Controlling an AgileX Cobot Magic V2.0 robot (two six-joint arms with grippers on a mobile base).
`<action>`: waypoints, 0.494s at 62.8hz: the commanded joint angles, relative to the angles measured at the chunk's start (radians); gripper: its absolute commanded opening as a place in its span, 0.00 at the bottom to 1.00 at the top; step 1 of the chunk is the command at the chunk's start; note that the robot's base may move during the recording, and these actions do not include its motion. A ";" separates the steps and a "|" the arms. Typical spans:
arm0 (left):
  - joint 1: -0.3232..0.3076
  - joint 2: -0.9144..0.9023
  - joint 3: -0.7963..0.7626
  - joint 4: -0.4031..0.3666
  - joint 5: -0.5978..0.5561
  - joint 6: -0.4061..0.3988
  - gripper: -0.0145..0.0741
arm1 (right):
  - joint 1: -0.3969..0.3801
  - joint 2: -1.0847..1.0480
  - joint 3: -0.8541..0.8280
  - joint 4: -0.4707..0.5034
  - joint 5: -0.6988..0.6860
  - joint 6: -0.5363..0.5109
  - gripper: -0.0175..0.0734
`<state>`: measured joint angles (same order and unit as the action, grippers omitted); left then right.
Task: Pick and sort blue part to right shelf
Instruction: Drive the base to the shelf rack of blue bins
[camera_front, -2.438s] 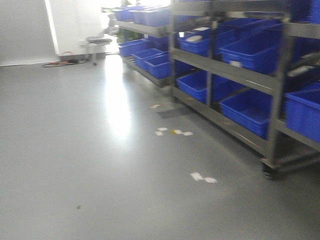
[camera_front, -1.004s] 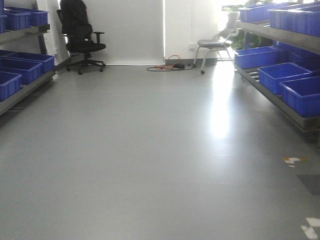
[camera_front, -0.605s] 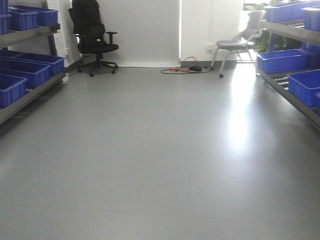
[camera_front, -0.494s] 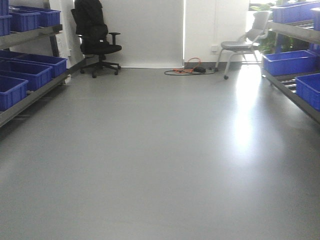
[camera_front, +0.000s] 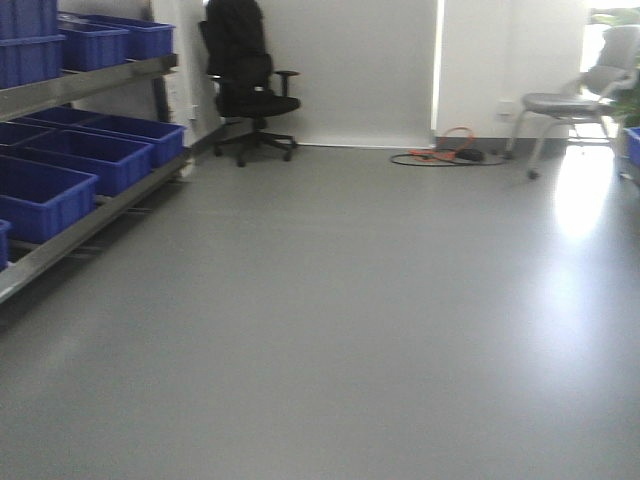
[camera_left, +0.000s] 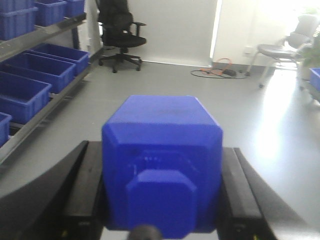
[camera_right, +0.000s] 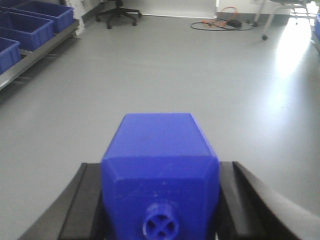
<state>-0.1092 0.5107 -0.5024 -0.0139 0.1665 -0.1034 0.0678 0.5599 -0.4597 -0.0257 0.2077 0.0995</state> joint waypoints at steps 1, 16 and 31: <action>0.003 0.006 -0.032 -0.001 -0.102 -0.001 0.40 | -0.005 0.000 -0.031 -0.002 -0.094 -0.010 0.51; 0.003 0.006 -0.032 -0.001 -0.102 -0.001 0.40 | -0.005 0.000 -0.031 -0.002 -0.094 -0.010 0.51; 0.003 0.006 -0.032 -0.001 -0.102 -0.001 0.40 | -0.005 0.000 -0.031 -0.002 -0.094 -0.010 0.51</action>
<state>-0.1092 0.5107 -0.5024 -0.0139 0.1665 -0.1034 0.0678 0.5599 -0.4597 -0.0257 0.2077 0.0995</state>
